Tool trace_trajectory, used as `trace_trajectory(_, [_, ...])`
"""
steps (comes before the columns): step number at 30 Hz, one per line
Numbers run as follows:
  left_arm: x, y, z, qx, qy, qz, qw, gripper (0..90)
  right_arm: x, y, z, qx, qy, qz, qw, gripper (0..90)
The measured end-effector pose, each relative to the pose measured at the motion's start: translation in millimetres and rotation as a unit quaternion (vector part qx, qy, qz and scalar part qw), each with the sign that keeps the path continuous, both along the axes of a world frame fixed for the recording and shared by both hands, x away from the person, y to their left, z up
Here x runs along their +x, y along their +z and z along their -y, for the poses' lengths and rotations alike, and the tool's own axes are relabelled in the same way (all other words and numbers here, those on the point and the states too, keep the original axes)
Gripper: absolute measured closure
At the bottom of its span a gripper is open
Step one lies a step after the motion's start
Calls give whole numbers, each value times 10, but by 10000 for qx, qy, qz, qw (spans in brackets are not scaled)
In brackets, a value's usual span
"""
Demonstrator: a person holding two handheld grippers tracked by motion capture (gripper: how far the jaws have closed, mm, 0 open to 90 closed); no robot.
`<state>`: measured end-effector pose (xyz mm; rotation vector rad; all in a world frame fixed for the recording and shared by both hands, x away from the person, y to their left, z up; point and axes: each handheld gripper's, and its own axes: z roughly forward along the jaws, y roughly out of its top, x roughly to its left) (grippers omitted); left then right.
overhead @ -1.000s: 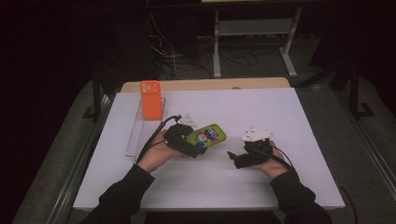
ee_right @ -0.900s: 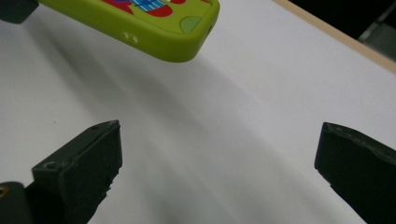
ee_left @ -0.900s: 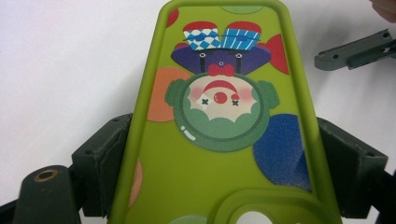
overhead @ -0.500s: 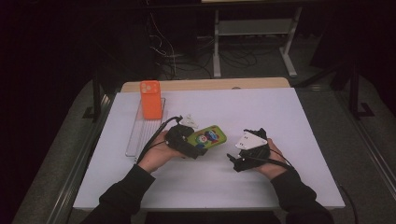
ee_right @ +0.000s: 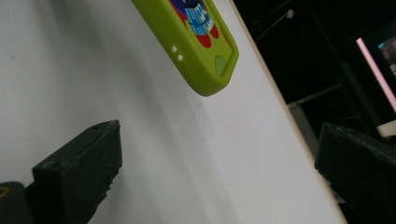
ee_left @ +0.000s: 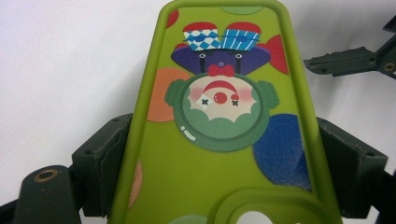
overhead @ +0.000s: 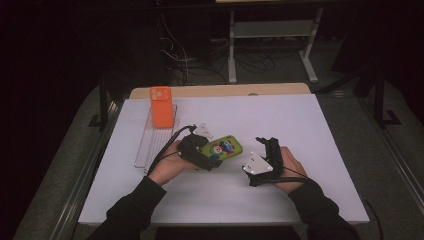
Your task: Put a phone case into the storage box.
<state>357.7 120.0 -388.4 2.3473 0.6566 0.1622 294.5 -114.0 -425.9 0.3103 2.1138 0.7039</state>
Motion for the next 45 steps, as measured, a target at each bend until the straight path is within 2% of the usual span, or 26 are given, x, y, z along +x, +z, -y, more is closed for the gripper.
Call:
trace_trajectory(3, [-2,6,-6,71,-10,-32,10000,152,-19,-6,-25,-194,46,189,9996,1])
trace_trajectory(4, [-11,-3,7,-27,70,-42,10000,152,-16,-7,-28,-257,88,255,9993,2])
trace_trajectory(5, [-10,-3,6,-13,57,-30,10000,152,-19,-12,-39,-330,115,327,9989,2])
trace_trajectory(6, [-3,4,-4,81,-13,-23,10000,152,-13,-7,-38,-553,206,459,9972,1])
trace_trajectory(8, [-1,5,-3,90,-41,-22,9999,152,-29,-20,-73,-527,211,582,9967,2])
trace_trajectory(10, [-12,-3,12,-6,24,-45,10000,152,-30,-23,-98,-619,282,690,9953,2])
trace_trajectory(13, [-13,5,11,28,-4,-48,10000,152,-35,-50,-157,-827,385,846,9922,2])
trace_trajectory(15, [-24,-1,24,-72,69,-56,9999,152,-30,-63,-192,-946,459,921,9902,7])
trace_trajectory(18, [-20,0,20,-35,37,-41,10000,152,-25,-75,-239,-1025,469,925,9893,23])
trace_trajectory(20, [-6,10,1,90,-55,-32,9999,152,-25,-75,-274,-1081,495,1010,9878,38])
trace_trajectory(23, [-2,14,-5,92,-51,-15,9999,152,-18,-68,-316,-1116,532,1093,9863,57])
trace_trajectory(24, [-7,9,2,18,4,-29,10000,152,-13,-67,-333,-1149,534,1156,9852,68])
trace_trajectory(26, [-12,6,6,-39,49,-34,10000,152,-11,-76,-368,-1189,517,1288,9832,125])
trace_trajectory(27, [-12,7,5,-40,49,-34,10000,152,-22,-92,-393,-1180,488,1430,9815,160])
trace_trajectory(30, [-14,8,6,-52,65,-35,10000,152,-31,-91,-439,-1275,453,1535,9788,232])
trace_trajectory(31, [-13,7,5,-40,56,-23,10000,152,-20,-96,-450,-1460,536,1632,9743,246])
trace_trajectory(32, [-14,8,6,-40,55,-26,10000,152,-35,-110,-473,-1356,457,1659,9757,272])
trace_trajectory(33, [-4,22,-10,107,-56,-5,9999,152,-43,-122,-485,-1360,444,1666,9756,298])
trace_trajectory(34, [-7,23,-9,111,-53,2,9999,152,-32,-116,-482,-1523,548,1774,9707,324])
trace_trajectory(37, [-16,19,3,74,-24,5,10000,152,-48,-149,-506,-1658,614,1852,9667,424])
trace_trajectory(38, [-26,7,21,-34,59,-4,10000,152,-53,-155,-512,-1669,618,1863,9662,448])
trace_trajectory(39, [-17,21,8,128,-58,10,9999,152,-63,-168,-522,-1711,648,1891,9648,481])
trace_trajectory(40, [-19,23,11,139,-80,-1,9999,152,-70,-175,-532,-1744,651,1919,9636,508])
trace_trajectory(43, [-34,5,35,-26,24,-25,10000,152,-94,-203,-558,-1750,656,2020,9614,577])
trace_trajectory(44, [-30,5,35,-22,23,-11,10000,152,-98,-205,-562,-1766,688,2004,9612,602])
trace_trajectory(45, [-19,12,23,73,-40,2,10000,152,-108,-214,-565,-1756,687,1948,9626,622])
